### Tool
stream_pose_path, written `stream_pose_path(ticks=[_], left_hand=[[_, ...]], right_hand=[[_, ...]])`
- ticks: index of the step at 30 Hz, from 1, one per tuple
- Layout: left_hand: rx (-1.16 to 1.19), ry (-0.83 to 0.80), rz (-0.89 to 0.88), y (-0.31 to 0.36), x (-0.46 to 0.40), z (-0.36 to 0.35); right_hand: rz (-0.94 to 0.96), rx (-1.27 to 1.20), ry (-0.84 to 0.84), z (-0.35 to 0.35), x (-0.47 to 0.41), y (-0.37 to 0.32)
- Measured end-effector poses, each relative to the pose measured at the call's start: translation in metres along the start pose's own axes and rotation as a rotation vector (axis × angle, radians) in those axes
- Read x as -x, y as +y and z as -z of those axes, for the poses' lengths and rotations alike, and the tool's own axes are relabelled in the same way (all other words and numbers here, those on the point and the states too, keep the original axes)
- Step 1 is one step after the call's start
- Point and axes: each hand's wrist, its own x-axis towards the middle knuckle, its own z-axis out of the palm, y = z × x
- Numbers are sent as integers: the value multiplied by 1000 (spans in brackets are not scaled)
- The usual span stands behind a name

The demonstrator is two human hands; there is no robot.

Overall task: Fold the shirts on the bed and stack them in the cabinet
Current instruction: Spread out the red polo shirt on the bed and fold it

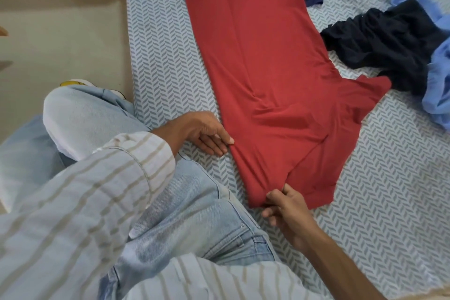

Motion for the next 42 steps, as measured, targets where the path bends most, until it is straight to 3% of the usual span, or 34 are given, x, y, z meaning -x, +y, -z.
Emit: stream_pose_path(ticks=[4,9,14,16,18,20,23,27,33,37,42], left_hand=[[-4,-2,-5,0,1,0],[0,-18,1,0,1,1],[-17,-13,0,0,1,1],[-21,-7,0,0,1,1],[-21,-6,1,0,0,1],[-15,0,1,0,0,1],[24,11,-6,1,0,3],[58,30,-17,0,-3,6],[47,17,0,1,-7,8],[34,10,15,3,-10,10],[11,-3,32,5,-11,11]], right_hand=[[9,-29,18,-3,0,7],[65,90,4,-7,4,9],[-6,220,12,-4,3,3],[-38,332,19,-1,7,-11],[-9,612,47,7,7,-33],[150,875,174,14,-1,-58],[527,1048,346,8,-28,-97],[766,1127,340,-26,-84,-153],[460,1119,202,-64,-137,-197],[411,853,172,-58,-150,-202],[362,785,112,-58,-156,-208]])
